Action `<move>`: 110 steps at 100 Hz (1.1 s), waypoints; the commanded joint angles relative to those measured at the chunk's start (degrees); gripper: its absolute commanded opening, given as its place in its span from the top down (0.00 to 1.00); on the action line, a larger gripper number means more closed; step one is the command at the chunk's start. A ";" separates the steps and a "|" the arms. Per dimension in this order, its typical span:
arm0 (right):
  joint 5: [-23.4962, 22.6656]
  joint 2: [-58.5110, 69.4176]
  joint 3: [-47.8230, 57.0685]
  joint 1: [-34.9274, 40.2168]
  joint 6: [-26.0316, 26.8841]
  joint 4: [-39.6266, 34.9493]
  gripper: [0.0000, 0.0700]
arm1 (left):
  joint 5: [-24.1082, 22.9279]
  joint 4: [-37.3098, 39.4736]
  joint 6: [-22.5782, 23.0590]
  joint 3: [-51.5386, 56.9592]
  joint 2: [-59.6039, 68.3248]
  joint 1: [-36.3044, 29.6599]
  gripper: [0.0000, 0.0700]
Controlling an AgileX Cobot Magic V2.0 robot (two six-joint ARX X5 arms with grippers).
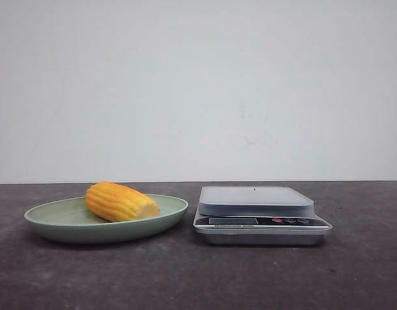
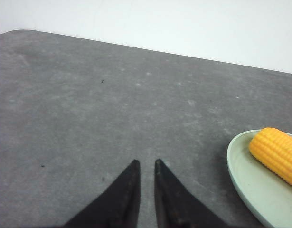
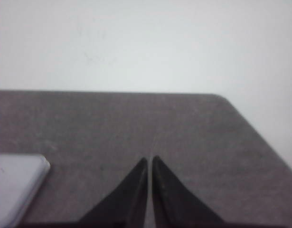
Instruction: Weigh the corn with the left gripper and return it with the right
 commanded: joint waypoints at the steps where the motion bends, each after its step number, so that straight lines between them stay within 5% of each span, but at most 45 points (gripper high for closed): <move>1: -0.22 -1.03 -3.67 -0.11 -0.48 4.90 0.99 | 0.04 -0.35 0.50 -0.98 -0.04 0.11 0.97; 43: -0.22 -1.60 -14.10 -0.07 0.57 9.35 0.99 | 0.04 -0.35 0.50 -0.98 -0.07 0.11 0.97; 110: -0.15 -1.60 -14.08 -0.07 0.61 8.92 0.99 | 0.04 -0.35 0.50 -0.98 -0.07 0.11 0.97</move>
